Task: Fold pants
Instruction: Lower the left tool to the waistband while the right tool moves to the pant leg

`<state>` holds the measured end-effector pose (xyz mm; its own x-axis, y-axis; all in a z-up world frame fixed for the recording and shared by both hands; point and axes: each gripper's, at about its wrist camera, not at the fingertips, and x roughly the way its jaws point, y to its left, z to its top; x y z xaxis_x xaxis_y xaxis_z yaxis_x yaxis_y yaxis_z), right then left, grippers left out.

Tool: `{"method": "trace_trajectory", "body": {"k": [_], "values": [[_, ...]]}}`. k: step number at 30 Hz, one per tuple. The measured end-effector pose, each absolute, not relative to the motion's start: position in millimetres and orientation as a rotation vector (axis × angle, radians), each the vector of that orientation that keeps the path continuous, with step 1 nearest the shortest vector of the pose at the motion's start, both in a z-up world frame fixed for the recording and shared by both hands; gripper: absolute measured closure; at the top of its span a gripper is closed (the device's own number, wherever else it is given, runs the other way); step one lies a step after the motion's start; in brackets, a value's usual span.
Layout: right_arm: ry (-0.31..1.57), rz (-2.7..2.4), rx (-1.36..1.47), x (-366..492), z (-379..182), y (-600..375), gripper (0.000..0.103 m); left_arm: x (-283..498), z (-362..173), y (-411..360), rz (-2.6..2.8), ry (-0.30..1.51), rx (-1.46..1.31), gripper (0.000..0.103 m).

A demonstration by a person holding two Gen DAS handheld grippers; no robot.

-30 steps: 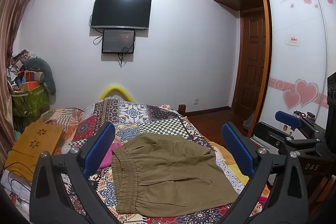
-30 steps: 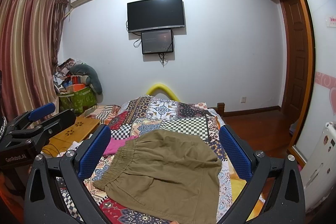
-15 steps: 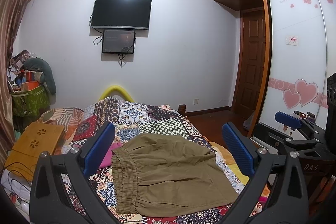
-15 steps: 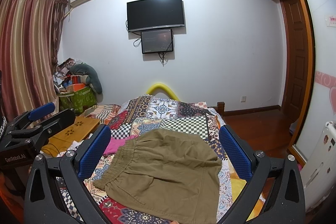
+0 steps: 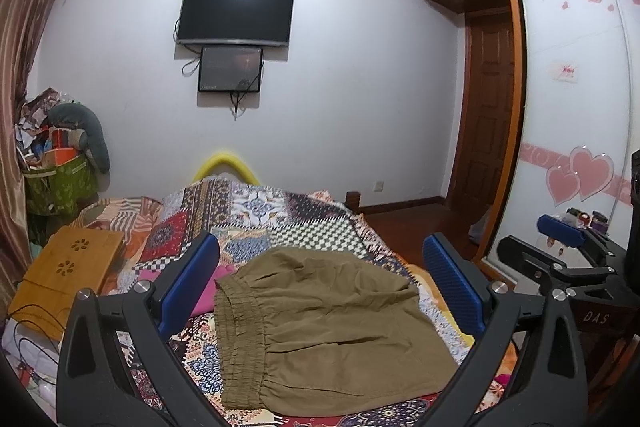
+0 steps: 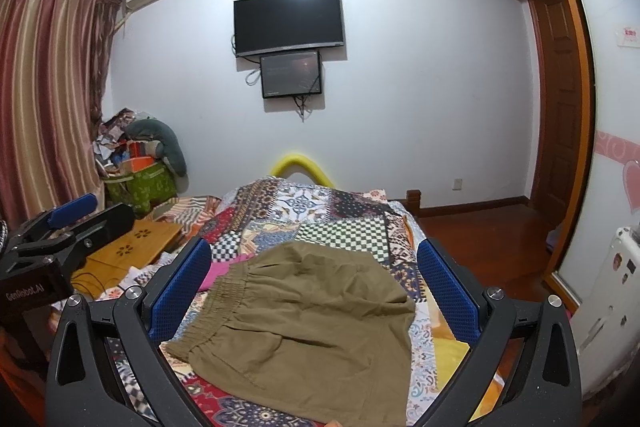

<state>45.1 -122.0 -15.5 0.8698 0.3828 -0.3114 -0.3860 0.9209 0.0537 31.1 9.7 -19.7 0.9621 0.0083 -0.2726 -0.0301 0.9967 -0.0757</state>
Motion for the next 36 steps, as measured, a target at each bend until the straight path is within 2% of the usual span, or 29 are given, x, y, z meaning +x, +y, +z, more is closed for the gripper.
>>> {"method": "trace_trajectory", "body": {"k": [15, 17, 19, 25, 34, 35, 36], "values": [[0.606, 0.255, -0.006, 110.5, -88.2, -171.1, 0.002, 106.5, -102.7, 65.5, 0.097, 0.582, -0.069, 0.001], [0.642, 0.255, -0.016, 117.3, -96.7, -173.9, 0.006, 117.4, -120.9, 72.8, 0.109, 0.64, -0.052, 0.009], [0.694, 0.258, -0.022, 127.5, -109.3, -176.8, 0.016, 127.2, -135.5, 79.1, 0.102, 0.694, -0.052, 0.014], [0.868, 0.3, 0.01, 147.8, -153.3, -186.4, 0.03, 139.2, -189.0, 99.8, 0.1, 0.868, -0.102, 0.014], [1.067, 0.299, 0.002, 153.8, -206.4, -187.8, 0.031, 136.2, -243.3, 103.2, 0.051, 1.041, -0.171, 0.014], [1.094, 0.311, -0.004, 152.5, -211.9, -186.0, 0.033, 135.7, -246.6, 103.4, 0.05, 1.043, -0.185, 0.014], [1.115, 0.32, -0.013, 153.7, -215.9, -183.4, 0.042, 135.1, -250.0, 105.1, 0.048, 1.046, -0.213, 0.015]]}}
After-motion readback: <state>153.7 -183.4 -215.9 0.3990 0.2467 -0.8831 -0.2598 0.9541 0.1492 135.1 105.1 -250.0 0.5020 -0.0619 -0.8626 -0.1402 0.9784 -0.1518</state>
